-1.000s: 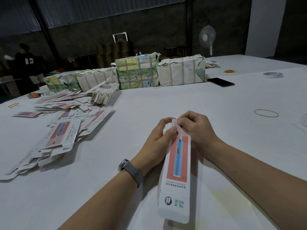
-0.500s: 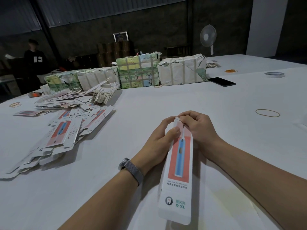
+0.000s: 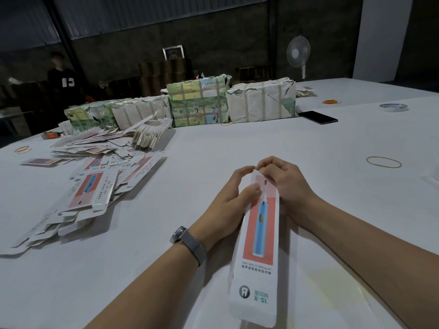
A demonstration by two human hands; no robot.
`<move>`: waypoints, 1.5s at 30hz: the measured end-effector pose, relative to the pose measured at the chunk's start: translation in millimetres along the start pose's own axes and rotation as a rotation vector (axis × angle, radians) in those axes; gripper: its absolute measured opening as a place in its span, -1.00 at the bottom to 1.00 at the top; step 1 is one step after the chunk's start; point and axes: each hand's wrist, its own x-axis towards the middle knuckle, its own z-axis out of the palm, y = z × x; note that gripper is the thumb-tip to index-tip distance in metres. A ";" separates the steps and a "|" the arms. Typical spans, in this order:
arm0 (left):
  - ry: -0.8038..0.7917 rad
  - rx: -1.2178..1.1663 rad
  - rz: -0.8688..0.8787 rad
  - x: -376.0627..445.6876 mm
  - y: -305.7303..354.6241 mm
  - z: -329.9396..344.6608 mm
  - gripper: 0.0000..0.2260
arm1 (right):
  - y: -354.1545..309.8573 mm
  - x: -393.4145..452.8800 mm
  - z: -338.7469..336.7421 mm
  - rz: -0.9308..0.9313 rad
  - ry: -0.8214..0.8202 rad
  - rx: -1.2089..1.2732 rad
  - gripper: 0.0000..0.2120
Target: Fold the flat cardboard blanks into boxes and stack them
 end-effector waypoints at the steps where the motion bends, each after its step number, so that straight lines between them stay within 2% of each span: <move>1: -0.002 0.000 0.001 0.1 0.0 0.1 -0.55 | -0.2 -0.6 -0.5 -0.004 -0.006 0.002 -0.71; 8: 0.034 0.005 0.019 1.2 -0.8 -0.6 -0.75 | -2.2 -5.4 -1.8 -0.015 -0.024 0.028 -0.69; 14: 0.135 -0.054 0.057 1.1 1.1 -1.0 -0.84 | 3.9 -4.0 1.7 -0.005 -0.076 0.103 -0.84; 16: 0.163 -0.094 0.062 1.3 1.1 -2.9 -0.85 | 5.8 -2.1 2.0 -0.010 -0.104 0.102 -0.87; 19: 0.196 -0.116 0.069 1.9 0.5 -4.8 -0.85 | 7.4 -0.9 2.1 -0.021 -0.160 0.059 -0.74; 21: 0.206 -0.112 0.080 2.2 -0.6 -4.9 -0.85 | 9.3 -0.5 2.1 -0.029 -0.170 0.054 -0.76; 25: 0.199 -0.109 0.079 2.9 -2.1 -5.7 -0.85 | 9.8 -0.8 -0.7 -0.033 -0.159 0.072 -0.93; 43: 0.218 -0.118 0.082 6.2 -3.7 -3.3 -0.80 | 9.3 -1.5 -0.4 -0.023 -0.089 0.095 -0.99; 45: 0.257 -0.134 0.085 7.6 -5.5 -2.9 -0.80 | 9.9 -0.5 0.1 -0.030 -0.056 0.057 -0.92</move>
